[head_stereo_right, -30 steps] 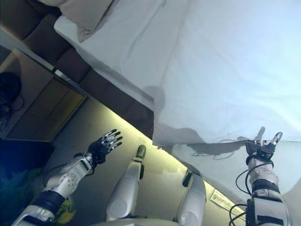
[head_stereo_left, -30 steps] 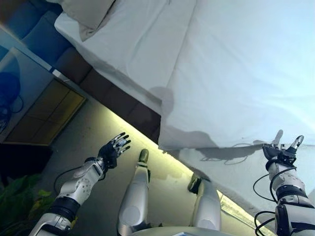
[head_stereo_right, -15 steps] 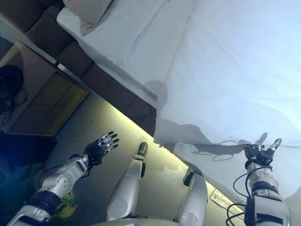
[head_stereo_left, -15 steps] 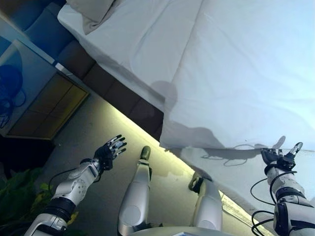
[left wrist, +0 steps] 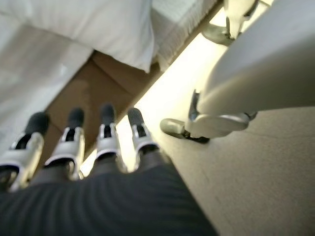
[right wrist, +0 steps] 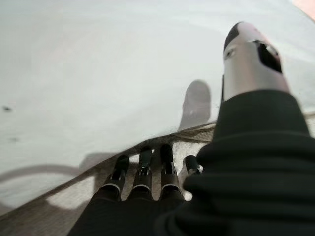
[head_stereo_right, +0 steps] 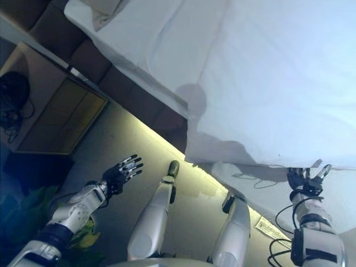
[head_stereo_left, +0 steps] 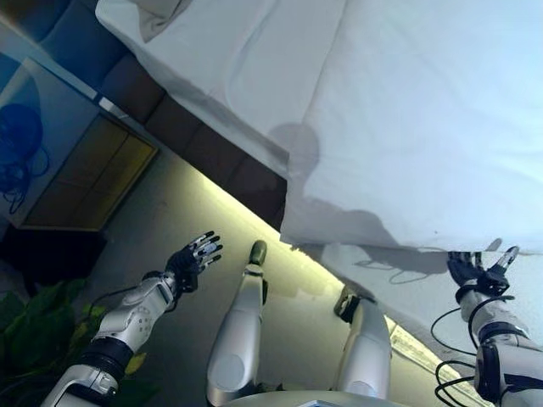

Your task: Make the bed neatly

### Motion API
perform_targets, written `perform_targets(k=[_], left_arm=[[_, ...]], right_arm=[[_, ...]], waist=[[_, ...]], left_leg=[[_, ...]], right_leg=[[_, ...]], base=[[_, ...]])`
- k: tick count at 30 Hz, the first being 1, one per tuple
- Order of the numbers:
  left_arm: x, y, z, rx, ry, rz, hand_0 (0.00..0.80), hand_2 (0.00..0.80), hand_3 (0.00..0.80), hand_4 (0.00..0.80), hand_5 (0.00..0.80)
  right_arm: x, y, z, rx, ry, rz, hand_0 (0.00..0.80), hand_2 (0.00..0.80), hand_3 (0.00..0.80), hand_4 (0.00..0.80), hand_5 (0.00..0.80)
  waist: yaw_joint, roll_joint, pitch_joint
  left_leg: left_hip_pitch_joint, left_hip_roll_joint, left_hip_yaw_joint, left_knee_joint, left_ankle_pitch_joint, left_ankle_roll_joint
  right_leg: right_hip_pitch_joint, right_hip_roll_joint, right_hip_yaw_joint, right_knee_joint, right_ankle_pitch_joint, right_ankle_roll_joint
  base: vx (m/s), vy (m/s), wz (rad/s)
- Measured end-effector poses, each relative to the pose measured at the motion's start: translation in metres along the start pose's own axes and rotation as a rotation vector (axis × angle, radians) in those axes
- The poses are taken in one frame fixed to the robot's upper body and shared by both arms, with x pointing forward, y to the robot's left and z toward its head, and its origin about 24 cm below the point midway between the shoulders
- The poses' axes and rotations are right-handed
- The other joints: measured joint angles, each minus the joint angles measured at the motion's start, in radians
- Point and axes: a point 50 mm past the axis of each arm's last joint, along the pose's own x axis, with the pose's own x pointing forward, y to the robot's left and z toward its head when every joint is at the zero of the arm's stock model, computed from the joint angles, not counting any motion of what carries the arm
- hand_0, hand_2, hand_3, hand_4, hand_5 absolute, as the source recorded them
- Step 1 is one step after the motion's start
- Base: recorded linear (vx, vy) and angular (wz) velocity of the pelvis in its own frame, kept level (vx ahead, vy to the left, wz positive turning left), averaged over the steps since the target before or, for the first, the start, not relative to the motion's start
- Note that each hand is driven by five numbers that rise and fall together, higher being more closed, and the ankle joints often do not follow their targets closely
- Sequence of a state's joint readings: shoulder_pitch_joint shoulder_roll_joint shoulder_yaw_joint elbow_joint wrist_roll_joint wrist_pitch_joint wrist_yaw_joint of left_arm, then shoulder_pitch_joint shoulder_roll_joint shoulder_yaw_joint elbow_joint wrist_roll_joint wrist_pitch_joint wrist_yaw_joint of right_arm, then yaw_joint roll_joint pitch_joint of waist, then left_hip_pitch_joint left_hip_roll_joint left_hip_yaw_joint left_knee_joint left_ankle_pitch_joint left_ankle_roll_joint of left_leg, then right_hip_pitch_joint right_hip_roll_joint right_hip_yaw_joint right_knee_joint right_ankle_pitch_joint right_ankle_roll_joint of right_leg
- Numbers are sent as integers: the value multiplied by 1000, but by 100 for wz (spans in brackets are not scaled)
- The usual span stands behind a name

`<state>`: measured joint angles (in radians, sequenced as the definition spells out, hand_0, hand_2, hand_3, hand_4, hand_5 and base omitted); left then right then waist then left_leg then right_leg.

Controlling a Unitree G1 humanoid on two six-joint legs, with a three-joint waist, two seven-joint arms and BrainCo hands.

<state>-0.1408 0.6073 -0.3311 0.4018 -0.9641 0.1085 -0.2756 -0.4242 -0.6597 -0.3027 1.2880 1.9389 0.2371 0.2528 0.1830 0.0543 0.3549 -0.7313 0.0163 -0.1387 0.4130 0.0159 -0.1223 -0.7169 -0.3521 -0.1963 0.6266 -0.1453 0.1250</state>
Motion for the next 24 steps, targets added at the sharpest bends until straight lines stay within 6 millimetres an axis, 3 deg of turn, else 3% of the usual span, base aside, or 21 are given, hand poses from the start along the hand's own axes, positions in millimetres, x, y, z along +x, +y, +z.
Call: perform_targets(k=[9,11,12,20,24], left_arm=[[1,-8,10,22,-43,-42,0,0,0,0,0],[1,-10,12,29,-47,-52,0,0,0,0,0],[1,-10,13,31,-48,-54,0,0,0,0,0],[-3,-5,16,52,-39,-45,0,0,0,0,0],[-3,-4,15,50,-35,-46,0,0,0,0,0]], right_arm=[[3,23,14,-19,-11,44,0,0,0,0,0],[4,29,17,-24,-16,55,442,442,442,442,442],[4,31,18,-27,-20,57,800,800,800,800,800],[9,64,28,-46,-70,129,800,800,800,800,800],[9,67,27,-48,-71,134,800,800,800,800,800]], waist=[[-1,16,8],[-2,18,8],[1,18,8],[-2,18,9],[4,18,8]], left_leg=[[-22,-1,-1,1,5,-4],[-29,4,-1,-3,7,-6],[-32,3,-1,-2,12,-4],[-39,8,2,9,14,-5],[-48,4,2,22,14,-4]], right_leg=[[-18,-6,-1,10,-10,7],[-22,-6,-4,12,-13,6],[-25,-3,-2,14,-10,3],[-28,-4,-5,23,-15,4],[-34,-4,-1,32,-10,-1]], base=[[10,-11,4],[14,-11,6],[27,-16,5],[8,-5,0],[20,4,2]])
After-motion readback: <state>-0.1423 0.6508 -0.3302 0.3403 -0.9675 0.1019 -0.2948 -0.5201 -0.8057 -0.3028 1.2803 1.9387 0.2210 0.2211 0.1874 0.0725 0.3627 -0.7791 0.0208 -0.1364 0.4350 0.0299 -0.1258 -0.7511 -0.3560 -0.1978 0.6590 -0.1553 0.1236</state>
